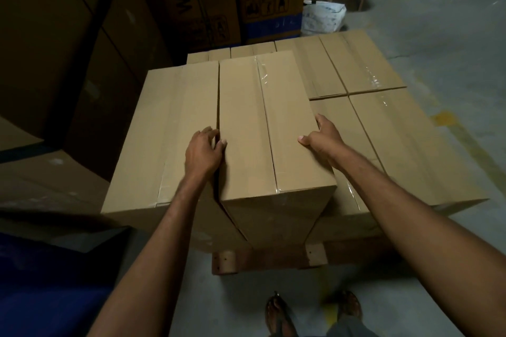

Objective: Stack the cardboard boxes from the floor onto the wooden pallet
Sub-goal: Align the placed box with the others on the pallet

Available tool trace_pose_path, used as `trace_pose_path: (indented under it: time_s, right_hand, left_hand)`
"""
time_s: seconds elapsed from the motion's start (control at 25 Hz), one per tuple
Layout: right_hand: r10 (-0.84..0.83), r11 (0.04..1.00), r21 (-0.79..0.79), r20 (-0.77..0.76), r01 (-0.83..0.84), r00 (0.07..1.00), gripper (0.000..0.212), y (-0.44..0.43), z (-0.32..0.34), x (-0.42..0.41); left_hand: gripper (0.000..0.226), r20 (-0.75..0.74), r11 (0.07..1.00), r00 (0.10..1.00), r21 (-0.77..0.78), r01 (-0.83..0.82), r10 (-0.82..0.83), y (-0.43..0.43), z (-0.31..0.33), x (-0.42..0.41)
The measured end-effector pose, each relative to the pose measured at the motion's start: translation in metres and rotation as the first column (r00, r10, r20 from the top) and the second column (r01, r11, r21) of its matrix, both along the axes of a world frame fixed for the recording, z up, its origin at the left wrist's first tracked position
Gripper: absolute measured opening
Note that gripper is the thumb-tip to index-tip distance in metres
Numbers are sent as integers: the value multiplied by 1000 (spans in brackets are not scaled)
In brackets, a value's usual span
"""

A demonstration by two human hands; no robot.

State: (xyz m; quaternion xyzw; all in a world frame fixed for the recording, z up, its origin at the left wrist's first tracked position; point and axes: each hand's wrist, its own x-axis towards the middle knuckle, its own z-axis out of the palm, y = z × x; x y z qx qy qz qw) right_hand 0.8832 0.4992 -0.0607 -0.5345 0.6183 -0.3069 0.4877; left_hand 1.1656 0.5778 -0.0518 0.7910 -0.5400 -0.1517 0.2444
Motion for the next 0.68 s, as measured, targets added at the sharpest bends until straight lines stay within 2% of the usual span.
trace_pose_path:
  time_s: [0.12,0.2,0.28,0.36,0.44,0.56,0.68]
  right_hand:
    - [-17,1000,-6,-8,17,1000,75,-2,2,5]
    - [14,998,-64,-151,-24,988,79,1,3,6]
    - [81,983,-129,-349,-133,934,81,15,4,9]
    - [155,958,-138,-486,-250,860,77,36,1,17]
    - [155,943,-156,-580,-296,800,71,53,-5,24]
    - [113,938,-186,-632,-292,767,70,61,-7,25]
    - [103,936,-199,-636,-291,765,69,64,-7,23]
  left_hand:
    - [60,-54,988,991,92,127,-122,9,0,7]
    - [76,-140,957,959,122,263,-246,20,6,14]
    - [90,-188,917,922,156,367,-337,31,10,22]
    - [104,-198,879,894,192,437,-402,42,10,26]
    - [120,-179,817,855,255,518,-486,50,8,30]
    - [137,-161,713,797,371,596,-582,61,9,37]
    - [142,-103,679,785,440,587,-611,65,9,39]
